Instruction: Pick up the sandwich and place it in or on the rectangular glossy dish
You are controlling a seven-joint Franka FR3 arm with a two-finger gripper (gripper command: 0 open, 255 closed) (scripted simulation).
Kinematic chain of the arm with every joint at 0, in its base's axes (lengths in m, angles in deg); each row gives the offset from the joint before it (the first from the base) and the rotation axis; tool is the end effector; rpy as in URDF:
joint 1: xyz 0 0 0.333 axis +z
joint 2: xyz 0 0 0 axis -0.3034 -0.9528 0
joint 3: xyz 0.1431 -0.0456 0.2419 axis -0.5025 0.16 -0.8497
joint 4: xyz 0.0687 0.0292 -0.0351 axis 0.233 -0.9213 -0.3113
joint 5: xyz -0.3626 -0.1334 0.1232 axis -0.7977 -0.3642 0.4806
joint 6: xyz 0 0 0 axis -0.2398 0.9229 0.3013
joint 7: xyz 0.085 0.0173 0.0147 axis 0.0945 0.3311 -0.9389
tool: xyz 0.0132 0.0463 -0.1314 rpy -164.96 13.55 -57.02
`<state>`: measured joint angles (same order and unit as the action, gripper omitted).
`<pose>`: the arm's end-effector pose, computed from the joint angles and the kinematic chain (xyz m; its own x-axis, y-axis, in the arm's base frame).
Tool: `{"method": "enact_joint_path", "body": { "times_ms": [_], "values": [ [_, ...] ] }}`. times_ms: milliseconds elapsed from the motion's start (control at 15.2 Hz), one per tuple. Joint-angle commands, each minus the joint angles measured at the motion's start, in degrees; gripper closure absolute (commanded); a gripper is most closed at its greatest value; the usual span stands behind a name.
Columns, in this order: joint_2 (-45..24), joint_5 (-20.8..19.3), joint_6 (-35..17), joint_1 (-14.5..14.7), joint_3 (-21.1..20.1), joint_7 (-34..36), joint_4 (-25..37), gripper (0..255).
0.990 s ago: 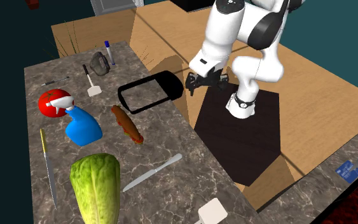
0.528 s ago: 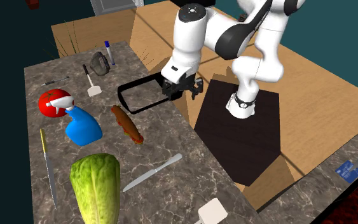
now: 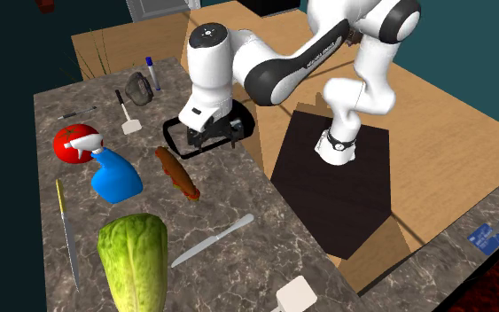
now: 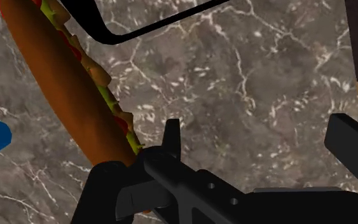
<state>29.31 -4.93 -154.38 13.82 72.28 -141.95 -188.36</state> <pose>0.4470 -0.3807 0.4589 0.8523 0.5154 -0.0886 0.5201 -0.8531 0.0409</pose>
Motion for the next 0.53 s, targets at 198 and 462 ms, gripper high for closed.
{"method": "enact_joint_path", "body": {
  "times_ms": [198, 462],
  "values": [
    [-14.05, 8.96, 1.34, -5.42, 0.95, -11.35, 12.98, 0],
    [-25.75, 15.16, 5.06, -12.24, -0.85, -17.87, 27.0, 0]
  ]
}}
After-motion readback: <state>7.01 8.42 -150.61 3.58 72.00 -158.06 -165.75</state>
